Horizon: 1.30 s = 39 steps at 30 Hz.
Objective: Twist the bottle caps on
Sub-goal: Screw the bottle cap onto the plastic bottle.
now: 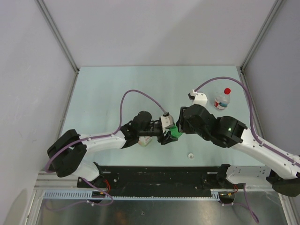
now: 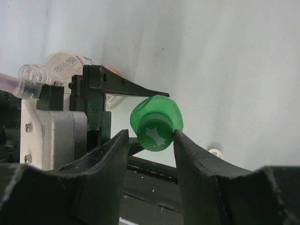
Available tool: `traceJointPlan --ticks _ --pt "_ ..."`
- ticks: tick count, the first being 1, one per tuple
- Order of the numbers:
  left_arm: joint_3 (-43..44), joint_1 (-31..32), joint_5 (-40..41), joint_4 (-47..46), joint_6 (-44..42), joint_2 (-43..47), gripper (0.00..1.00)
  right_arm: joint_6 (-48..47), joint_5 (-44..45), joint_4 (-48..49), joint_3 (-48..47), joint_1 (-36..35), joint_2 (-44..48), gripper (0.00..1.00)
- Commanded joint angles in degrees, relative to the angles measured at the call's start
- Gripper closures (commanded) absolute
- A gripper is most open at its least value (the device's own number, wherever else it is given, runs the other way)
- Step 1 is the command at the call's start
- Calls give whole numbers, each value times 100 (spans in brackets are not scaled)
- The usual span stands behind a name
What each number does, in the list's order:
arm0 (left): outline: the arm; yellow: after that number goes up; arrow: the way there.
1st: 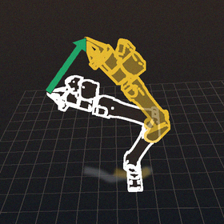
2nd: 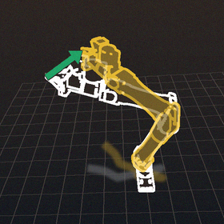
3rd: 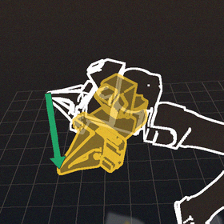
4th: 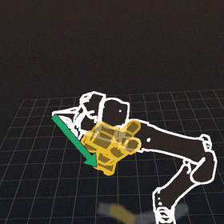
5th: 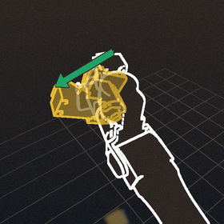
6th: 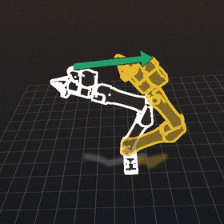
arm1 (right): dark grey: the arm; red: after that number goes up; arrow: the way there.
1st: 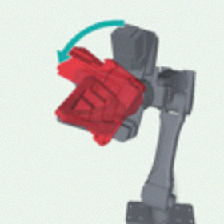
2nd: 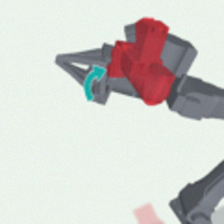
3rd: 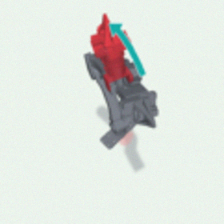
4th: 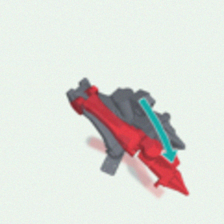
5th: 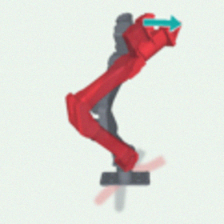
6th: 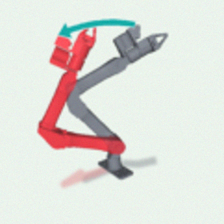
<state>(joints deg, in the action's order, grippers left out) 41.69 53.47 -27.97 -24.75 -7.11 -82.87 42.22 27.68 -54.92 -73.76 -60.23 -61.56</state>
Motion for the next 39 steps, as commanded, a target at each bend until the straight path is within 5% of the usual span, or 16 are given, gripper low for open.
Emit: traceJointPlan --ticks 1,39 --pt "1 32 69 -243 -143 20 100 55 39 75 -228 -32 -38 52" --pt "-324 76 -92 -677 -311 660 100 -177 -299 -184 -185 -33 -115 74"
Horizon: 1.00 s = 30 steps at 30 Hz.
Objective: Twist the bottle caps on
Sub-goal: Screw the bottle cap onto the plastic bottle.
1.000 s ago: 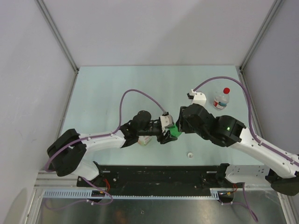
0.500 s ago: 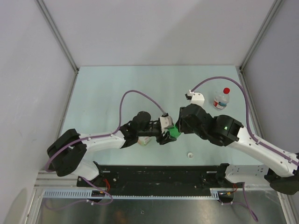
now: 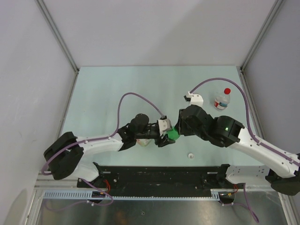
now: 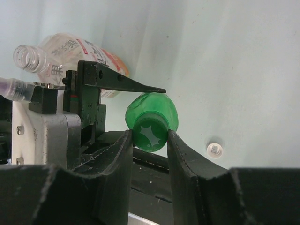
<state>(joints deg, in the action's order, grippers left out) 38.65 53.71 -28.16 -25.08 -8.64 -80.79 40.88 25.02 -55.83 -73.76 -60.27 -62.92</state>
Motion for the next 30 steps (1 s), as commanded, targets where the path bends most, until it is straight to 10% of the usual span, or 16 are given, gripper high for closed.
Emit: traceJointPlan --ticks 1,30 --pt "-9 52 -8 -659 -144 491 100 -36 -80 -115 -175 -24 14 75" --pt "481 1018 3589 -1824 112 -196 100 1517 671 81 22 188 -155 76"
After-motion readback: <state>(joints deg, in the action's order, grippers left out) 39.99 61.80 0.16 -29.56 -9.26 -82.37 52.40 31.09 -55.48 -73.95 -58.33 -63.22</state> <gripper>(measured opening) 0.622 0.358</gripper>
